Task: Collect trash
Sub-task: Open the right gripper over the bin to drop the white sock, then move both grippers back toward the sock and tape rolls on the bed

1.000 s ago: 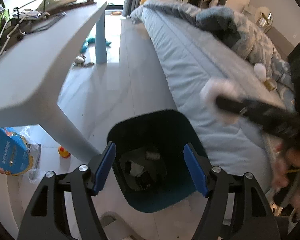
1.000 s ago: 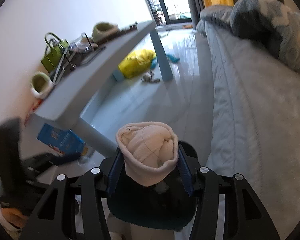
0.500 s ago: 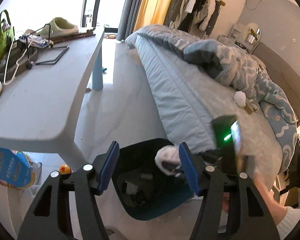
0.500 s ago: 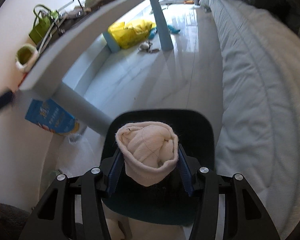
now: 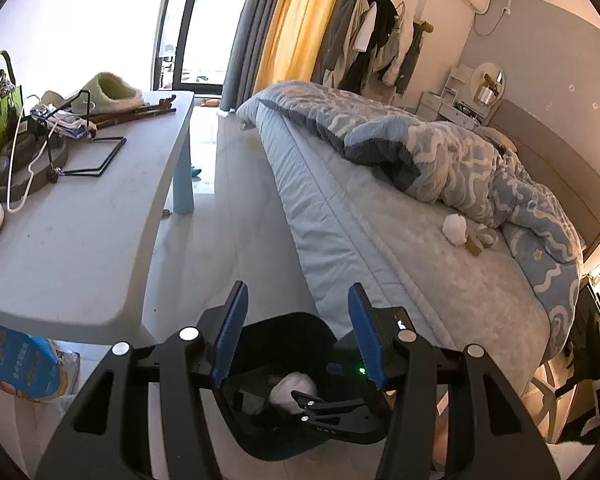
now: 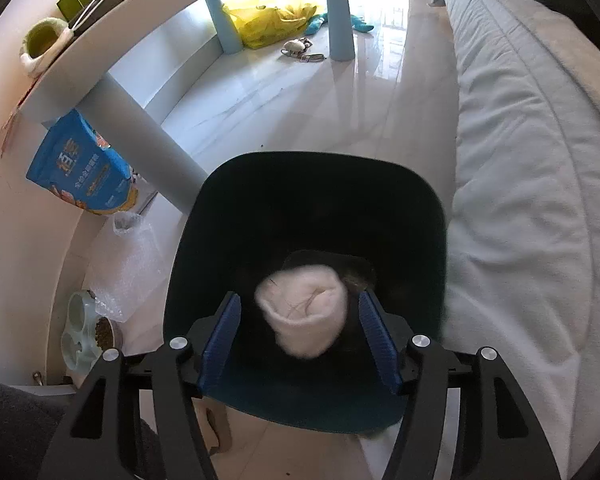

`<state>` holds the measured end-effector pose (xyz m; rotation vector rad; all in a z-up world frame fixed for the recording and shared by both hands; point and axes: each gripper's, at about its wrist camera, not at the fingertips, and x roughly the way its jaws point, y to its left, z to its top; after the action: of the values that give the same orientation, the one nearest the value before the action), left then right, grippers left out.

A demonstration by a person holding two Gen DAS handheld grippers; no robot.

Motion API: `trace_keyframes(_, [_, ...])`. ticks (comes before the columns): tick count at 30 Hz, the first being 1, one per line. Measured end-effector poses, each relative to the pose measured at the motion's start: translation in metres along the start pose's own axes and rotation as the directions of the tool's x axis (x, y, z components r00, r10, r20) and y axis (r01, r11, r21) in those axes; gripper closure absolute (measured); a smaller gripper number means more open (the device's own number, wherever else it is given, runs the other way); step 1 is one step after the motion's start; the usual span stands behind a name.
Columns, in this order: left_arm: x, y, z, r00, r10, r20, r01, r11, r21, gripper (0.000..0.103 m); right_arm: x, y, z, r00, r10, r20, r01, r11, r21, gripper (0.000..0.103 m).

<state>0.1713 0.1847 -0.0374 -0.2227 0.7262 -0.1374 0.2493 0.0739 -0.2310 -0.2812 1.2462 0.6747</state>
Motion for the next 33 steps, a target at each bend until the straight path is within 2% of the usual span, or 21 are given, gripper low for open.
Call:
trace_keyframes(8, [0.000,-0.014,0.010,1.000,-0.010,0.022,0.010,1.000,-0.002,0.049,-0.042,-0.016,0.000,0.995,0.023,0.100,-0.026,0.999,0.033,0.040])
trace_keyframes(14, [0.001,-0.035,0.018,0.999,0.000,0.047,-0.002,0.999,0.045,0.048,-0.087,-0.024,-0.001,0.975,0.056,0.213,-0.063,0.998,0.024,0.040])
trace_keyframes(18, [0.004,-0.046,0.022,0.998,-0.010,0.062,0.007,0.999,0.053,0.043,-0.114,-0.036,-0.004,0.957,0.056,0.284,-0.067,0.997,0.030,0.040])
trace_keyframes(23, [0.013,-0.063,0.024,0.998,-0.018,0.064,0.014,0.998,0.061,0.043,-0.151,-0.056,-0.011,0.921,0.005,0.391,-0.024,0.999,0.045,0.039])
trace_keyframes(26, [0.019,-0.075,0.024,0.998,-0.024,0.061,0.019,0.997,0.076,0.039,-0.166,-0.072,-0.017,0.905,-0.035,0.424,0.006,0.998,0.069,0.037])
trace_keyframes(33, [0.033,-0.102,0.024,0.998,-0.043,0.052,0.038,0.994,0.103,0.035,-0.183,-0.105,-0.029,0.887,-0.093,0.452,0.031,0.989,0.143,0.036])
